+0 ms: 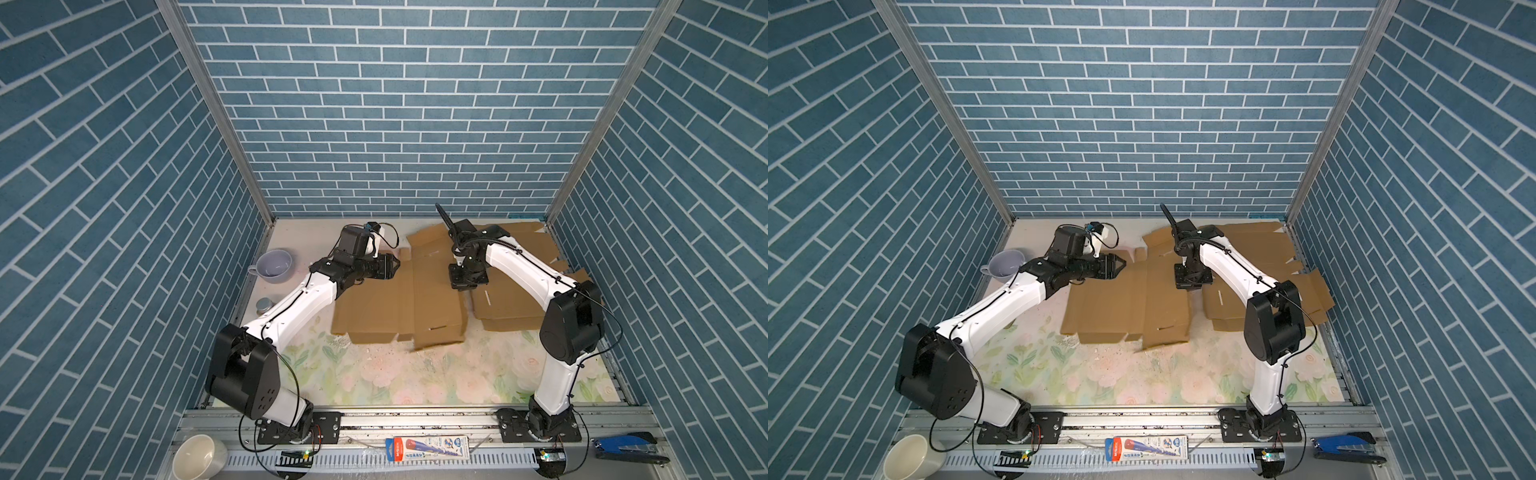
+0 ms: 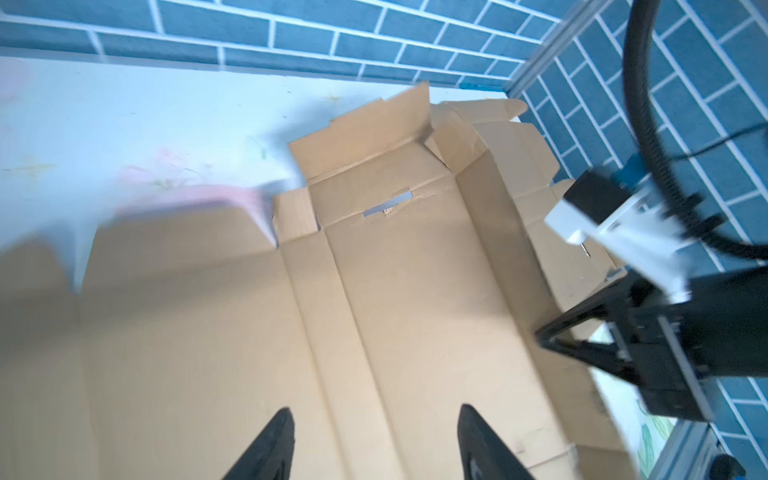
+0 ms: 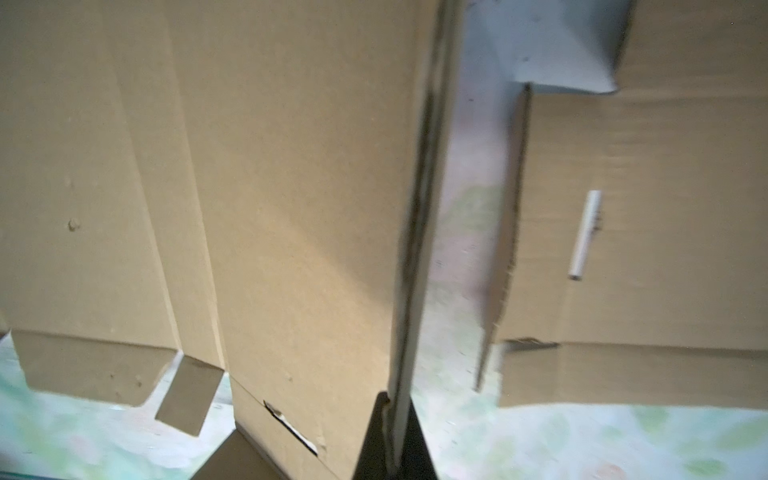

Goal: Fold the paper box

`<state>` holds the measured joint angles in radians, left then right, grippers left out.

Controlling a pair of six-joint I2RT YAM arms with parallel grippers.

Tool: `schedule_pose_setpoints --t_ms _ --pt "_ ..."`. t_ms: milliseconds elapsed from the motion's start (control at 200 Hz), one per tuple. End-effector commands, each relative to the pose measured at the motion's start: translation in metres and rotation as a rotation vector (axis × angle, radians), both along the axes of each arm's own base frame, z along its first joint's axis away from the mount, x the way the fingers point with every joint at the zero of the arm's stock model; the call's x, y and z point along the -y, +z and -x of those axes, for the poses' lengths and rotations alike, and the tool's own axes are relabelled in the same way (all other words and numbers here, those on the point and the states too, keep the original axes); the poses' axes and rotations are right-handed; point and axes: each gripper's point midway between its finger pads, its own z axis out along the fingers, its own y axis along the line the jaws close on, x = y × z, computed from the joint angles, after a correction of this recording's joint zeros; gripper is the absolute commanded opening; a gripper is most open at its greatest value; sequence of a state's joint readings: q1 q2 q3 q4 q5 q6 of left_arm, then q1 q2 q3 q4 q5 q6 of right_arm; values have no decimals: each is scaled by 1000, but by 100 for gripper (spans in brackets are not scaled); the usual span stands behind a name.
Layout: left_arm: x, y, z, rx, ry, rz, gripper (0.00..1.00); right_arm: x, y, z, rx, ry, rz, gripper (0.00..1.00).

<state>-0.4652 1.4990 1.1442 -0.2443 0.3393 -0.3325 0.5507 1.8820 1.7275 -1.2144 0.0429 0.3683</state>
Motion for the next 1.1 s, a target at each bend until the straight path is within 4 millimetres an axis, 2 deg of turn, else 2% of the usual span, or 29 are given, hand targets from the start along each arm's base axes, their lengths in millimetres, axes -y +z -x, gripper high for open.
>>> schedule_pose_setpoints --t_ms 0,100,205,275,330,405,490,500,515,665,770,865,965,1095 --pt "9 -38 23 -82 -52 -4 63 50 20 3 -30 171 330 0" --pt "13 -71 32 -131 -49 3 62 37 29 -26 63 182 354 0" --pt "14 -103 38 -178 -34 3 60 16 29 -46 138 255 396 0" --pt "16 -119 42 -211 -29 9 59 9 30 -57 172 272 440 0" --pt "19 -129 45 -231 -26 14 59 5 40 -68 226 265 482 0" --pt "20 -144 49 -253 -20 15 58 -14 48 -77 297 271 476 0" --pt "19 -162 52 -285 -13 11 55 -38 57 -78 366 289 453 0" --pt "19 -164 52 -289 -13 9 55 -41 48 -79 353 295 464 0" --pt "19 -167 53 -296 -12 7 54 -44 46 -79 356 298 466 0" --pt "17 -186 60 -323 1 11 50 -75 47 -70 364 324 390 0" --pt "19 -192 61 -337 1 24 48 -97 33 -60 332 329 317 0" --pt "23 -187 60 -337 -4 51 48 -109 14 -57 327 338 314 0" --pt "24 -172 59 -317 -10 66 48 -103 11 -68 371 365 392 0" --pt "11 -135 53 -266 13 83 49 -105 21 -81 438 480 420 0"
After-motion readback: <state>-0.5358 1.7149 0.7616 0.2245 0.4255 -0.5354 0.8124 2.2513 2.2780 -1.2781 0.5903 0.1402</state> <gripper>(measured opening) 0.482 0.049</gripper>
